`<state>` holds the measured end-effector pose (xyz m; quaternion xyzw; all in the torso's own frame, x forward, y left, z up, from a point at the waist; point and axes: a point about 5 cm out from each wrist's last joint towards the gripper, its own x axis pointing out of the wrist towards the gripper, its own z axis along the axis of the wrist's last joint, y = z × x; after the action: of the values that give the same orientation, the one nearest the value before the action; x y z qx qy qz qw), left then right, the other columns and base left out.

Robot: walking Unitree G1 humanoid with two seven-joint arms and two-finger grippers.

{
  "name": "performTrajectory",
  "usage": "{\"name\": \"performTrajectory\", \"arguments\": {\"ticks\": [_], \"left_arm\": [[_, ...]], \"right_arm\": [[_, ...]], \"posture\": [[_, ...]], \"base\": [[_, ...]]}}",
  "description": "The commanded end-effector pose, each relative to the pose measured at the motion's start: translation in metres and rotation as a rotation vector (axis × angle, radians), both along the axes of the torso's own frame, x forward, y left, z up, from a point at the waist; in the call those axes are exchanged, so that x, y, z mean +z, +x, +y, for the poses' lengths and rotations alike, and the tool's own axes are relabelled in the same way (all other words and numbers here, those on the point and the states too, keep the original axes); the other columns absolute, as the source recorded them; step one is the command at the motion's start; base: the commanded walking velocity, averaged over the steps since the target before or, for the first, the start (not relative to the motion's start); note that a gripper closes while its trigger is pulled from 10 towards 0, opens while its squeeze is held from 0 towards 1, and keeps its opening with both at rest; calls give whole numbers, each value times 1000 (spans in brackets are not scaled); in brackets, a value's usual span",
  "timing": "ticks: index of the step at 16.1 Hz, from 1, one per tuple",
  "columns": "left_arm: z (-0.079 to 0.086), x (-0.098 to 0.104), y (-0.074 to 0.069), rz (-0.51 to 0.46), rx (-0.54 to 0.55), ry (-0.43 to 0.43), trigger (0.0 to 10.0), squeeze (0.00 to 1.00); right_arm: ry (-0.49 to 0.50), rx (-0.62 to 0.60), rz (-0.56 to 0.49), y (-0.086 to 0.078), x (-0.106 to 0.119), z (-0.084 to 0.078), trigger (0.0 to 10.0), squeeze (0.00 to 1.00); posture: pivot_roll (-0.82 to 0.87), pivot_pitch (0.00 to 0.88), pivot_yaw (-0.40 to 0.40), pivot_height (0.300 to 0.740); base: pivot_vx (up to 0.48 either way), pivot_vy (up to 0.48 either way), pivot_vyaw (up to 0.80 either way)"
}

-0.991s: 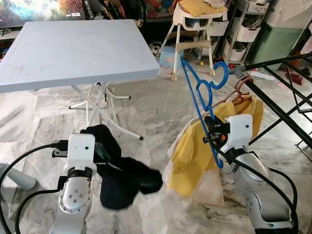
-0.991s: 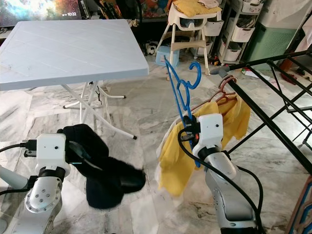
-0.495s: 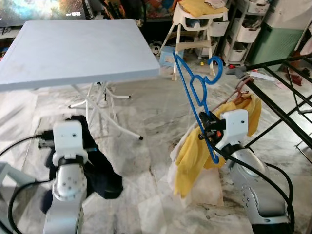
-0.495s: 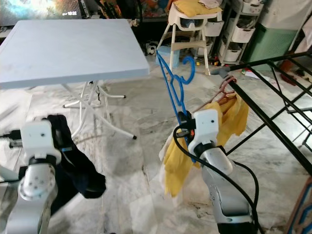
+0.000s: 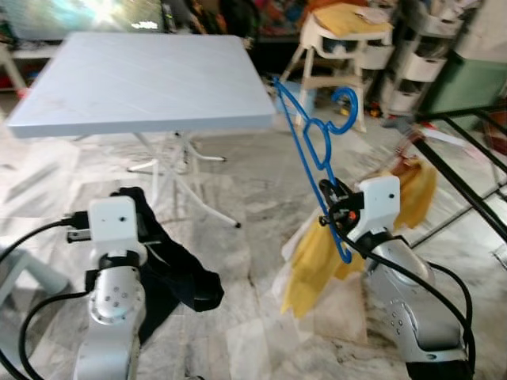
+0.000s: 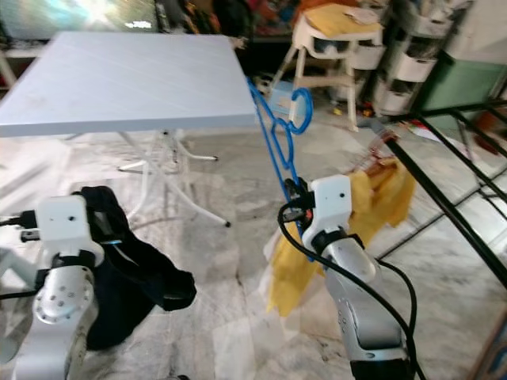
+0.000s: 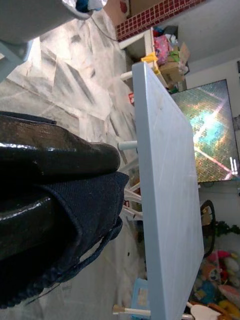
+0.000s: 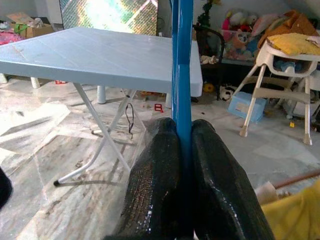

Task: Hang hanger

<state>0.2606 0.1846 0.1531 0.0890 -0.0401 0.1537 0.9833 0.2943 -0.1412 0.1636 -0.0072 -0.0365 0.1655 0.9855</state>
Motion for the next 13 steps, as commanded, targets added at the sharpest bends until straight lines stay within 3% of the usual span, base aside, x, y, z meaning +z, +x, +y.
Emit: {"name": "performTrajectory", "arguments": {"ticks": [1, 13], "left_arm": [[-3, 7, 3, -26, -18, -5, 10000, 0], [-2, 3, 2, 4, -66, -57, 10000, 0]], "right_arm": [[11, 11, -17, 0, 3, 0, 10000, 0], [42, 35, -16, -1, 4, 4, 10000, 0]], "posture": [[10, 67, -47, 740], [15, 69, -38, 740]], "base": [[0, 0, 481], [0, 0, 560]]}}
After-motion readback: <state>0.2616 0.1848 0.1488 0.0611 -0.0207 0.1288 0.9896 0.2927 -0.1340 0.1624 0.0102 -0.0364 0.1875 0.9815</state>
